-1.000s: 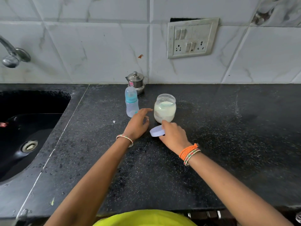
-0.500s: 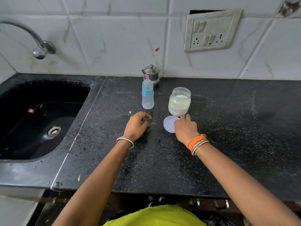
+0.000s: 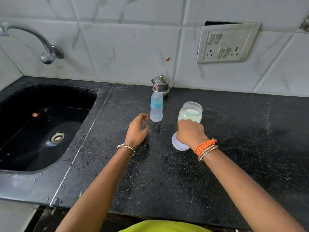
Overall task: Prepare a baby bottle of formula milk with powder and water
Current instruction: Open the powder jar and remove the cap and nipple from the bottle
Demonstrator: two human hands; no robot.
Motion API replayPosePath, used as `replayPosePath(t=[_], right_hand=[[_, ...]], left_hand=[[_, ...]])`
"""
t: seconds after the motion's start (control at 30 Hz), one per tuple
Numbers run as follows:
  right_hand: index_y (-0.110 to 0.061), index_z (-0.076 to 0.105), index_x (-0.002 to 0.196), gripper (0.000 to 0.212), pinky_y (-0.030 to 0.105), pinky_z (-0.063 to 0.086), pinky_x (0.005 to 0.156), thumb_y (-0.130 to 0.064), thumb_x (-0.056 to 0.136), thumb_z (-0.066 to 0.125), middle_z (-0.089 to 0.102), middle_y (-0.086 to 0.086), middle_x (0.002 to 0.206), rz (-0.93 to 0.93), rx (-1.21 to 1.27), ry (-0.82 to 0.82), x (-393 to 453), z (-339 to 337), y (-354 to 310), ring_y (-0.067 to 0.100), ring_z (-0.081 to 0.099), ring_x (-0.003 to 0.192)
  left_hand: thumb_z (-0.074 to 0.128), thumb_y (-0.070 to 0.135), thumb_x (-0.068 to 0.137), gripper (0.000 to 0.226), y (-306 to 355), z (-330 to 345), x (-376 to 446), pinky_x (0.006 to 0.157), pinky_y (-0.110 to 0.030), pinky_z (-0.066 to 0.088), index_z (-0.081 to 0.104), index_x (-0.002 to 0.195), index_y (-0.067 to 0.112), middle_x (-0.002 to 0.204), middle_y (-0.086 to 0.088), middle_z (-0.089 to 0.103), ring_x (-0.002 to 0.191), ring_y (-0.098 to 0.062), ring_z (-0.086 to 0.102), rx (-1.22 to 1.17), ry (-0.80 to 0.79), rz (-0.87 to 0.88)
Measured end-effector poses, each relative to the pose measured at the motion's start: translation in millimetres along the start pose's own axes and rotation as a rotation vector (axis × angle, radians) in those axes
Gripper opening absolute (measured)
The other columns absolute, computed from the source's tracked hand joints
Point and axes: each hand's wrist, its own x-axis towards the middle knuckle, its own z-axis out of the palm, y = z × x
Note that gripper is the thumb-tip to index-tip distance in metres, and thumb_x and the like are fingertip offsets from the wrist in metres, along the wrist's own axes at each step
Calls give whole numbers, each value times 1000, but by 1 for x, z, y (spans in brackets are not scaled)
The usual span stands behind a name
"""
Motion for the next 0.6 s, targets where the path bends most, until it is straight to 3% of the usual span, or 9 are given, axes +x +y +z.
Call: replayPosePath(t=[0.13, 0.23, 0.33, 0.43, 0.53, 0.6], right_hand=[[-14, 59, 97, 14, 33, 43, 64, -24, 88, 53, 63, 8, 95, -71, 313, 229, 31, -17, -17, 27, 59, 82], [-14, 51, 119, 36, 41, 50, 78, -27, 87, 58, 58, 10, 113, -152, 463, 294, 65, -21, -34, 31, 56, 104], [-16, 36, 136, 65, 44, 46, 89, -43, 83, 63, 47, 12, 130, -108, 477, 207, 96, -20, -48, 33, 46, 120], [-15, 47, 124, 50, 37, 45, 79, -43, 86, 61, 55, 11, 122, -128, 468, 189, 113, -13, -56, 33, 55, 111], [-15, 55, 109, 38, 34, 44, 73, -42, 84, 63, 60, 12, 110, -108, 537, 206, 108, -11, -60, 34, 60, 99], [-16, 58, 107, 40, 36, 47, 76, -45, 81, 65, 59, 12, 108, -88, 581, 165, 99, -10, -62, 32, 59, 97]], left_hand=[[70, 21, 81, 63, -4, 5, 21, 99, -35, 43, 38, 135, 14, 136, 0, 48, 121, -14, 47, -25, -32, -39], [75, 29, 78, 80, -1, 10, 41, 108, -36, 36, 30, 142, 13, 146, -3, 39, 131, -16, 39, -59, -63, -56], [77, 29, 75, 74, 5, 15, 55, 100, -24, 41, 34, 134, 19, 133, 4, 47, 117, -3, 48, -123, -68, -40], [76, 19, 75, 63, 12, 19, 62, 76, -2, 42, 39, 125, 26, 111, 17, 52, 98, 12, 53, -218, -63, -34], [75, 16, 74, 45, 15, 19, 60, 68, -9, 47, 50, 111, 23, 103, 7, 62, 94, -3, 61, -266, -20, -86], [79, 19, 69, 33, 13, 14, 52, 64, -10, 47, 58, 94, 23, 92, 8, 68, 82, 2, 63, -259, 19, -100]])
